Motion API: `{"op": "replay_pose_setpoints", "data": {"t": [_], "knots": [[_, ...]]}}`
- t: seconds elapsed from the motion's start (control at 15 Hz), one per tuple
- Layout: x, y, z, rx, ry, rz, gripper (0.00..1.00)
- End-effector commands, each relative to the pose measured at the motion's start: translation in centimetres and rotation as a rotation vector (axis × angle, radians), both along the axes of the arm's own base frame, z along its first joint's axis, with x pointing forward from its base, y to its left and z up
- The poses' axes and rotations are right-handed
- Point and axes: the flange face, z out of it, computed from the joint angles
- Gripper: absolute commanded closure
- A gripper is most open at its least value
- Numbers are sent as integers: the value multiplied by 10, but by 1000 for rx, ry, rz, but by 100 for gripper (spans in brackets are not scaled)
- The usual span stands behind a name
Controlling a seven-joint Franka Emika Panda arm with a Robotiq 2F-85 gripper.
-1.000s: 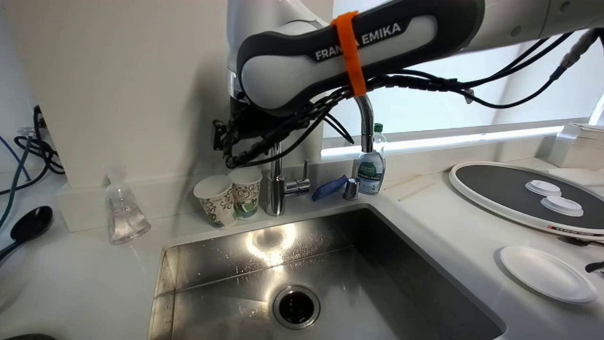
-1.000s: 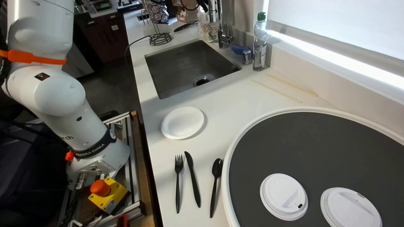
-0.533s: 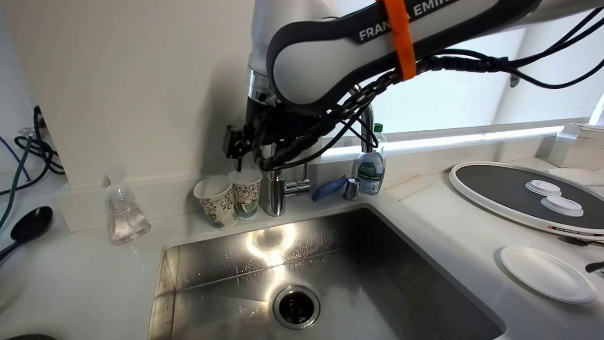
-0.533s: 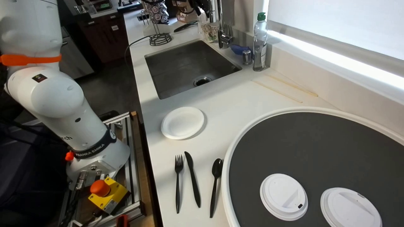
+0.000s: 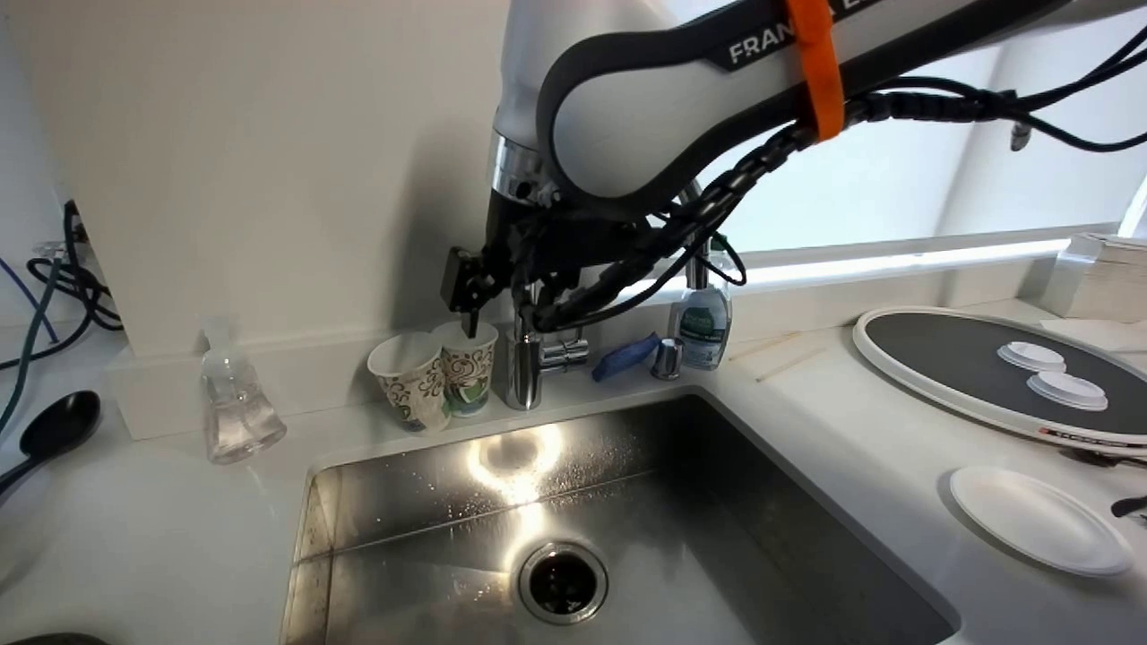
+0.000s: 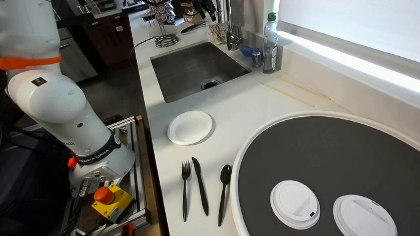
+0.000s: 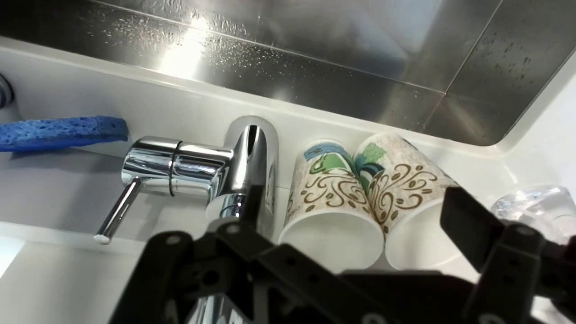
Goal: Push the faucet to the right then remove the coffee cups from the sink.
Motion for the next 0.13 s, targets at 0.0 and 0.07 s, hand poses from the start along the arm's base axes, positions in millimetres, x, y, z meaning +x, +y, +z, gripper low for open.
{"op": "replay_pose_setpoints", "data": {"t": [0.0,0.07], "knots": [[1,1,1,0,1,0,0],[1,1,1,0,1,0,0]]}}
